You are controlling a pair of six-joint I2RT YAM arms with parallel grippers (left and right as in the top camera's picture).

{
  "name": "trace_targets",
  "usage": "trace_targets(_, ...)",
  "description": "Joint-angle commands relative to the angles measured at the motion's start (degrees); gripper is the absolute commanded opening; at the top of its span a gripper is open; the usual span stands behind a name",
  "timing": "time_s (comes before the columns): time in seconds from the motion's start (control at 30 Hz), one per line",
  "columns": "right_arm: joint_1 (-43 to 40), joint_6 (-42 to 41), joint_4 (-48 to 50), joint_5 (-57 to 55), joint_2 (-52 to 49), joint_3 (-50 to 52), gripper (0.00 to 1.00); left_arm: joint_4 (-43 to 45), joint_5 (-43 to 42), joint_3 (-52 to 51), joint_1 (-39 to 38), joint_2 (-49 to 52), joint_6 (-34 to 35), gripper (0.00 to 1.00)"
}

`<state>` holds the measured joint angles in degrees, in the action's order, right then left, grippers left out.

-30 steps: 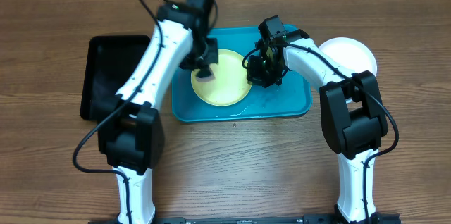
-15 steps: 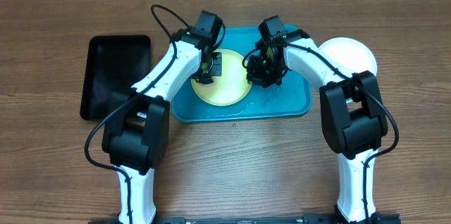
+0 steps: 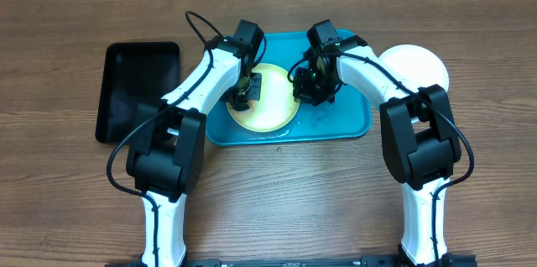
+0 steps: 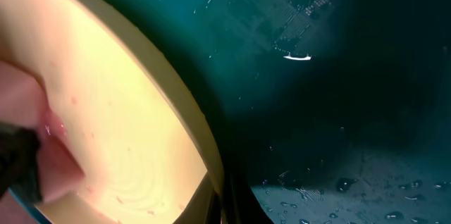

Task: Clean dirty plates on tray and stack at the side
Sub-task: 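Scrub the yellow plate with the sponge while the right gripper holds it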

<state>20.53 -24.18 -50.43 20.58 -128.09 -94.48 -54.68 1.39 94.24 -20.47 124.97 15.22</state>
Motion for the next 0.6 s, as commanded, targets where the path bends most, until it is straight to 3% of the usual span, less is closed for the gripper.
trace_targets(0.0,0.0,-1.0,-0.2,-2.9,-1.0,1.6,0.04,-3.7,-13.2,0.4,0.2,3.2,-7.7,0.04)
trace_targets(0.1,0.0,-1.0,-0.2,-2.9,-1.0,1.6,0.04,-4.9,-21.0,2.3,0.2,3.2,-12.6,0.04)
trace_targets(0.2,0.0,-1.0,-0.3,-2.9,-1.0,1.6,0.04,-3.2,-19.4,3.8,0.3,3.2,-12.1,0.04)
trace_targets(0.47,0.1,-1.0,-0.6,-2.9,-1.0,1.6,0.04,5.0,8.3,4.0,0.3,3.2,3.5,0.04)
trace_targets(0.57,0.1,-1.0,-0.8,-2.9,-1.0,1.6,0.04,4.3,13.8,3.9,0.3,3.2,5.9,0.05)
